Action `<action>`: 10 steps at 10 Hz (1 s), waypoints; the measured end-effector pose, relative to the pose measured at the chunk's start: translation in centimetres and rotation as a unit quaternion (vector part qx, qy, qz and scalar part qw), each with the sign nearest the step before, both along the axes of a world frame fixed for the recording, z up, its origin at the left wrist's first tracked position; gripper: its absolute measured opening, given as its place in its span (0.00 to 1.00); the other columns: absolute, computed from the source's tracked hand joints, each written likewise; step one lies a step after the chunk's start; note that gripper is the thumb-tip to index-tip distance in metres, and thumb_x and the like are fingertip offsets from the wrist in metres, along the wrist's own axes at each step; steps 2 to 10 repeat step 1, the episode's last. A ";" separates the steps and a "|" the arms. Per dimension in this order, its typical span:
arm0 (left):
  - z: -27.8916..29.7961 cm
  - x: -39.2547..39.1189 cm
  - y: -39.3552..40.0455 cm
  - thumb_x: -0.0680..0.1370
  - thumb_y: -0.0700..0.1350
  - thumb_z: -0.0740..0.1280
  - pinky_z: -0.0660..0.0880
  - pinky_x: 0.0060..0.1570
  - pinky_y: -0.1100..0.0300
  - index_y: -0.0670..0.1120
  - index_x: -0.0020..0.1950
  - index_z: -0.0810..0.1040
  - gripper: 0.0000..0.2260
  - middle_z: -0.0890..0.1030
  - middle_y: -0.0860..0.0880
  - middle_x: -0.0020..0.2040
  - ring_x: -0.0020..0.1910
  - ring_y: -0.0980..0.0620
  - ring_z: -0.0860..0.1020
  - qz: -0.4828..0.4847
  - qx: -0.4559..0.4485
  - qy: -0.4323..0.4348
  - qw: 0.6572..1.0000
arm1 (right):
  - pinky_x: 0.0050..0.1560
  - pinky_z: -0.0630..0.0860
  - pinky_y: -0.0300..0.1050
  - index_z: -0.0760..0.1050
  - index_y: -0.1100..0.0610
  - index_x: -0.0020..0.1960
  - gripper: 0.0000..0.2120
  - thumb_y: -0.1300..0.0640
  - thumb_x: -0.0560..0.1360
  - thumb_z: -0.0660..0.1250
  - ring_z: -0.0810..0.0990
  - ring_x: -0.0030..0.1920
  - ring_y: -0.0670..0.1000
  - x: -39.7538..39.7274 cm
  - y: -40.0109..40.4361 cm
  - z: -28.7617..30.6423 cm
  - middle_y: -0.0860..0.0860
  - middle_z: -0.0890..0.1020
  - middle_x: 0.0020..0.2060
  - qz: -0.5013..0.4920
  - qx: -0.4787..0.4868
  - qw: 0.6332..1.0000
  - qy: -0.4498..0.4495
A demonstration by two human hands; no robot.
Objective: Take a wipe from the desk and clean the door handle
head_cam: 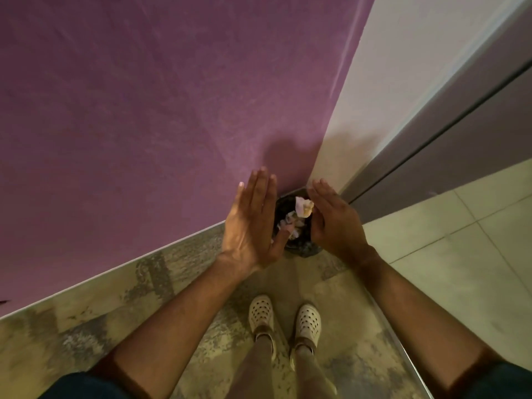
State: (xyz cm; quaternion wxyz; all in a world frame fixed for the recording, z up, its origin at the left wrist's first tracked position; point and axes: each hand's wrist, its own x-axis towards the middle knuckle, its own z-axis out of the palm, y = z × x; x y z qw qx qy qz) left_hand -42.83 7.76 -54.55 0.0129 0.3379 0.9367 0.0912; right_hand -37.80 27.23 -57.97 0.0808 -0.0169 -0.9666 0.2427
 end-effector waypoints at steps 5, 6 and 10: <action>-0.5 -0.9 -0.4 0.81 0.60 0.55 0.52 0.78 0.40 0.34 0.81 0.51 0.38 0.49 0.35 0.81 0.81 0.38 0.48 -0.004 0.006 -0.018 1.000 | 0.68 0.71 0.60 0.71 0.65 0.70 0.22 0.63 0.76 0.62 0.69 0.72 0.62 -0.6 0.1 -0.9 0.62 0.73 0.69 -0.021 0.002 1.000 0.002; -0.5 -0.9 -0.4 0.81 0.60 0.55 0.52 0.78 0.40 0.34 0.81 0.51 0.38 0.49 0.35 0.81 0.81 0.38 0.48 -0.004 0.006 -0.018 1.000 | 0.68 0.71 0.60 0.71 0.65 0.70 0.22 0.63 0.76 0.62 0.69 0.72 0.62 -0.6 0.1 -0.9 0.62 0.73 0.69 -0.021 0.002 1.000 0.002; -0.5 -0.9 -0.4 0.81 0.60 0.55 0.52 0.78 0.40 0.34 0.81 0.51 0.38 0.49 0.35 0.81 0.81 0.38 0.48 -0.004 0.006 -0.018 1.000 | 0.68 0.71 0.60 0.71 0.65 0.70 0.22 0.63 0.76 0.62 0.69 0.72 0.62 -0.6 0.1 -0.9 0.62 0.73 0.69 -0.021 0.002 1.000 0.002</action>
